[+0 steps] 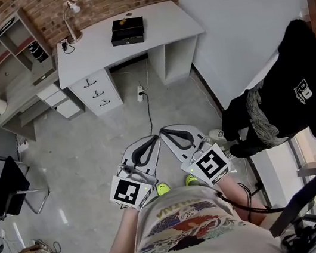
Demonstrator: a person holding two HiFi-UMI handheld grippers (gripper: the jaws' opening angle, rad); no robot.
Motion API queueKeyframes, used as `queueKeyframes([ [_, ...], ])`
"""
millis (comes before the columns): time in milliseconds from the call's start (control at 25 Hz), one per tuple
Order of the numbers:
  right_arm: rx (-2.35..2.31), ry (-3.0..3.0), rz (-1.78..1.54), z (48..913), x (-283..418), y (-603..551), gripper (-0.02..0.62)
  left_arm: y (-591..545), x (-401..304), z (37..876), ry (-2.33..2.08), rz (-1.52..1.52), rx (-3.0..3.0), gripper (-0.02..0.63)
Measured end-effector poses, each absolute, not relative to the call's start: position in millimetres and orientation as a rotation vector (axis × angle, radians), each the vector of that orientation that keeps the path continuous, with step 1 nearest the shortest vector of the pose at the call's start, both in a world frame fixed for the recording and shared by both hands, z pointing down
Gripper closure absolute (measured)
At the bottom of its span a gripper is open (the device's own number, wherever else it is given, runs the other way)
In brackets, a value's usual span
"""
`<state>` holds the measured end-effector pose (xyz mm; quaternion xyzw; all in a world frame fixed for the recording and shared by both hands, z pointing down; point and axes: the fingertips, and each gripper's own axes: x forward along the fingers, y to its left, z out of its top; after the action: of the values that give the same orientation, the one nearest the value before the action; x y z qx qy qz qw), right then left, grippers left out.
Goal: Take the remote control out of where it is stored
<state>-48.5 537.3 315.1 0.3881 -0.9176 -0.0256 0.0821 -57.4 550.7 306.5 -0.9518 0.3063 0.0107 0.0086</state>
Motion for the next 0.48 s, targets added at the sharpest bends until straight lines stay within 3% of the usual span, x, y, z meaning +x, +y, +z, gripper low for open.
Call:
queueKeyframes([
  [480,1.129,-2.714,-0.050,329.1,-82.0,531.5,0.589,549.2,-98.9,322.1,0.986,0.060,-3.018,0.599],
])
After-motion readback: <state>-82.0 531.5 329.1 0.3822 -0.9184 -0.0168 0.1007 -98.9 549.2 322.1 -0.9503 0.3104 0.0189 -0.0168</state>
